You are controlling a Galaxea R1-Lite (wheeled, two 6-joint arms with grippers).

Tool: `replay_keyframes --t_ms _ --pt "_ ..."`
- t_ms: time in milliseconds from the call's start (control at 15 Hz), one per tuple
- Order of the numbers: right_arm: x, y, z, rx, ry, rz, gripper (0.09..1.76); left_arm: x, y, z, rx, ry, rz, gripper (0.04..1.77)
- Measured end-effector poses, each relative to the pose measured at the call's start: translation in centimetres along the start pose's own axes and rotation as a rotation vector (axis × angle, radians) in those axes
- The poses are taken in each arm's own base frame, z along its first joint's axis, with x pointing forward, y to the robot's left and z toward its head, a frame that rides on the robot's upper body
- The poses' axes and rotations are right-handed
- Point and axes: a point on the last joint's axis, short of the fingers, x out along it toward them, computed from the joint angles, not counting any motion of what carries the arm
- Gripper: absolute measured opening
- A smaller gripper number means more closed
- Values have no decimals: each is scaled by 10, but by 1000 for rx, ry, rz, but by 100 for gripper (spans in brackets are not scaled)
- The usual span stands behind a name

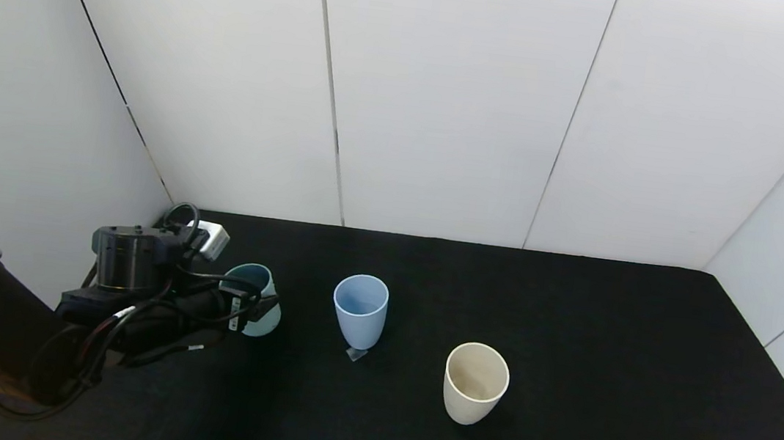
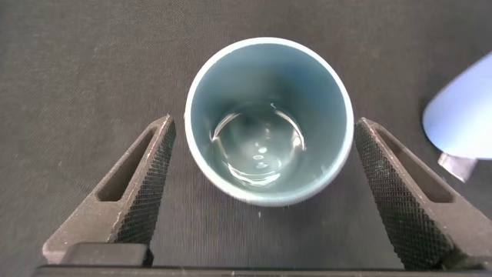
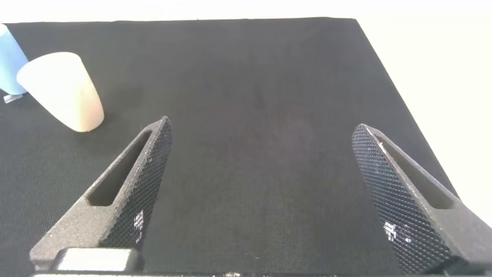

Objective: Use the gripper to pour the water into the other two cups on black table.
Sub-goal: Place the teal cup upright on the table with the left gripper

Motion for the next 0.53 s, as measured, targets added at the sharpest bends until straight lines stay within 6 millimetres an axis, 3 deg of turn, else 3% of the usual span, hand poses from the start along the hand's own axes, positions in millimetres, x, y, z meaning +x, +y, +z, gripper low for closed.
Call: replay_keyframes --t_ms 533 --pt "0 0 0 0 0 0 171 -71 -6 -8 3 -19 4 169"
